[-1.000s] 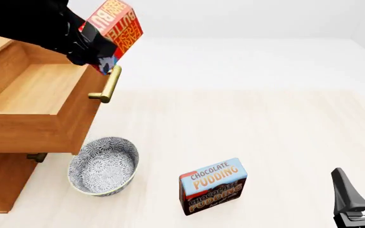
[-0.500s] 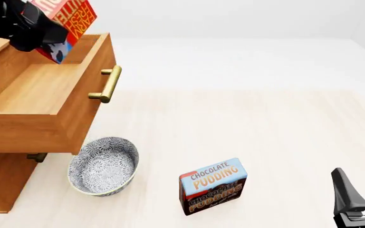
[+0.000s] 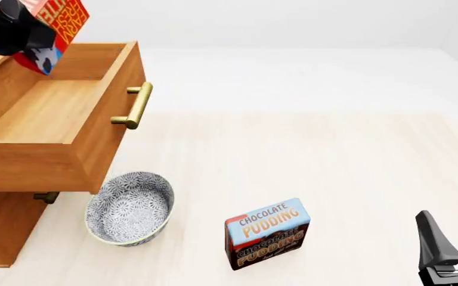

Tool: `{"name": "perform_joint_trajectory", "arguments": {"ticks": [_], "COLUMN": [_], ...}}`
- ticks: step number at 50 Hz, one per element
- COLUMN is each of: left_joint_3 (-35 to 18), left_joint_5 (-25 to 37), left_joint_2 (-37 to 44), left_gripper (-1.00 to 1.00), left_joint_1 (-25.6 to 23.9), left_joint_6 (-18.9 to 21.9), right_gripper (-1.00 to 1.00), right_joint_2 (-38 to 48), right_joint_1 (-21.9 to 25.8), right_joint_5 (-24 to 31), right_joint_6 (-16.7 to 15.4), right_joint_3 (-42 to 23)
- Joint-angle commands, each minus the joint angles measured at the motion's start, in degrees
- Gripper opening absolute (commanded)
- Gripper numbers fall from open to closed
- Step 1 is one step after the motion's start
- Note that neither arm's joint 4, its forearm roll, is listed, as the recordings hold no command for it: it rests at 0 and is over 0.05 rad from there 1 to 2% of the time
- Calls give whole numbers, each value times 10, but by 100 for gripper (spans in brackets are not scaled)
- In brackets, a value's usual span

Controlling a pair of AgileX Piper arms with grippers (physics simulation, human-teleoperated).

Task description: Put the butter at the back in the top drawer of the cabinet and close it.

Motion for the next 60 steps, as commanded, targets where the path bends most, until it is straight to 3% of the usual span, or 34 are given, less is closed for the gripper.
{"name": "perform_joint_trajectory", "arguments": {"ticks": [1,16,18,20,60], "left_joint_3": [-5,4,16,12,80], "left_joint_5": [-3,-8,-18,-14,-77], "left_joint_2": [0,11,-7,16,61], "left_gripper": [-100,-100,-100,-100,-100], "left_joint_1": [32,72,97,83,127], "left_joint_6": [3,1,21,4,12], "right_gripper": [100,100,100,100,100], "right_joint_2": [0,0,0,0,0], "right_joint_1": [0,0,0,0,0], "right_joint_5": [0,0,0,0,0], "right_joint_6": [0,0,0,0,0], "right_joint_3": [0,0,0,0,0]}}
